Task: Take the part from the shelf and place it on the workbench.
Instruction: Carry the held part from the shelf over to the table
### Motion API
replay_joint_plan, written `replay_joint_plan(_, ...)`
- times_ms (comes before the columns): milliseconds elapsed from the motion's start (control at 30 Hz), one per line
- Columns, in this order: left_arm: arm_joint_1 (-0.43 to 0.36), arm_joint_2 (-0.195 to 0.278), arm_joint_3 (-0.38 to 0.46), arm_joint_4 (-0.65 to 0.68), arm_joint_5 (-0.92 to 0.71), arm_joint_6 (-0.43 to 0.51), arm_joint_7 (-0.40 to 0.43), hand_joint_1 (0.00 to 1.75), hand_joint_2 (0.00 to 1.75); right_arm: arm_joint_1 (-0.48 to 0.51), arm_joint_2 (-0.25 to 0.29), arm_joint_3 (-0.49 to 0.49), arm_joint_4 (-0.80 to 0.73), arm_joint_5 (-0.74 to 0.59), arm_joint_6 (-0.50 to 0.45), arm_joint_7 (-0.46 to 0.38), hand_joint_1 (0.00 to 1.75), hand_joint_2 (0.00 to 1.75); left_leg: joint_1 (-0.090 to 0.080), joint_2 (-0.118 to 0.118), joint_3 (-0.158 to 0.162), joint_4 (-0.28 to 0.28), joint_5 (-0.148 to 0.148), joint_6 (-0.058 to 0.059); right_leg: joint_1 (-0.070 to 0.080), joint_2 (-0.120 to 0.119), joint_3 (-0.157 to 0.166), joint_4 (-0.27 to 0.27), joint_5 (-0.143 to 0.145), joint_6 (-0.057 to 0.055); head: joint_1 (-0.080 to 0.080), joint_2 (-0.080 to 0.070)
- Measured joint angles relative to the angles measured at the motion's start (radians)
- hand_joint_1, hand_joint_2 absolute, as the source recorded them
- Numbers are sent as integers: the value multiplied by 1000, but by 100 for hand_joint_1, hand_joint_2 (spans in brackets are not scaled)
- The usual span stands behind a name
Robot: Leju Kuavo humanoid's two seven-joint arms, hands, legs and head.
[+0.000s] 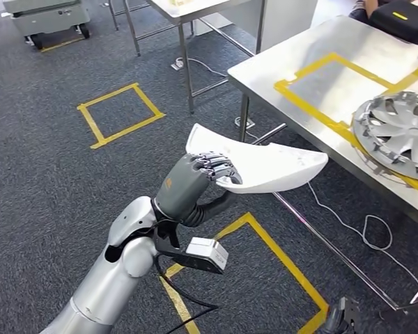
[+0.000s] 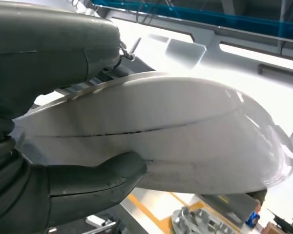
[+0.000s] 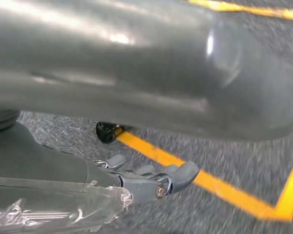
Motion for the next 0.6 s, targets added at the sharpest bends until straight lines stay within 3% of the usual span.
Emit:
replay_joint_plan(67, -11, -3, -1, 22, -2, 2, 17, 175, 175, 4, 0, 0, -1, -4, 3, 0, 0, 0, -3, -32, -62, 132, -55, 5, 3, 23, -10, -1, 5, -11, -1, 0)
replay_joint_plan(100, -15, -5, -1, 35, -2, 3, 25, 175, 175, 9, 0, -1, -2, -6, 4, -1, 0, 0, -5, -39, -81, 173, -63, 10, 6, 36, -13, -1, 8, -13, -2, 0)
replay_joint_plan(133, -16, -7, -1, 44, -2, 3, 30, 175, 175, 14, 0, -1, -2, -7, 5, -1, 0, 0, -8, -43, -81, 178, -52, 16, 9, 49, -15, -1, 9, -15, -1, 0)
replay_joint_plan(200, -22, -15, -2, 59, -2, 4, 35, 175, 175, 25, 1, -2, -3, -8, 8, -2, 0, 0, -16, -67, -29, 89, 5, 36, 12, 76, -14, -1, 12, -13, -1, 0)
replay_joint_plan(267, -34, -24, -2, 69, -1, 6, 36, 175, 175, 33, 4, -2, -3, -8, 11, -4, 0, 0, -23, -112, 45, -36, 40, 54, 13, 101, -13, 0, 11, -6, -2, 0)
replay_joint_plan(300, -38, -27, -3, 74, -1, 7, 37, 175, 175, 36, 6, -3, -4, -8, 13, -5, 0, 0, -24, -128, 70, -79, 36, 56, 12, 112, -14, 0, 10, -1, -2, 0)
replay_joint_plan(367, -41, -35, -3, 83, -1, 9, 38, 175, 175, 46, 5, -3, -5, -8, 17, -7, 0, 0, -22, -121, 95, -117, 15, 56, 14, 129, -13, 5, 13, 9, -4, 0)
replay_joint_plan(400, -41, -41, -3, 87, -1, 9, 39, 175, 175, 51, 3, -3, -6, -8, 18, -7, 0, 0, -21, -112, 107, -126, 7, 58, 15, 121, -14, 11, 12, 12, -3, 0)
replay_joint_plan(467, -44, -50, -3, 92, -2, 9, 39, 175, 175, 55, 1, -3, -7, -10, 20, -8, 0, 0, -21, -88, 135, -136, -4, 67, 22, 70, -39, 59, 1, 18, 2, 0)
replay_joint_plan(533, -46, -53, -3, 97, -1, 9, 45, 175, 175, 56, 0, -3, -7, -10, 26, -8, 0, 0, -22, -64, 161, -140, -22, 68, 24, 21, -111, 167, -24, 22, 5, 0)
replay_joint_plan(600, -46, -53, -3, 106, 1, 11, 62, 175, 175, 65, -1, -3, -8, -9, 35, -6, 0, 0, -19, -43, 194, -142, -49, 64, 18, 7, -189, 251, -58, 30, 5, 0)
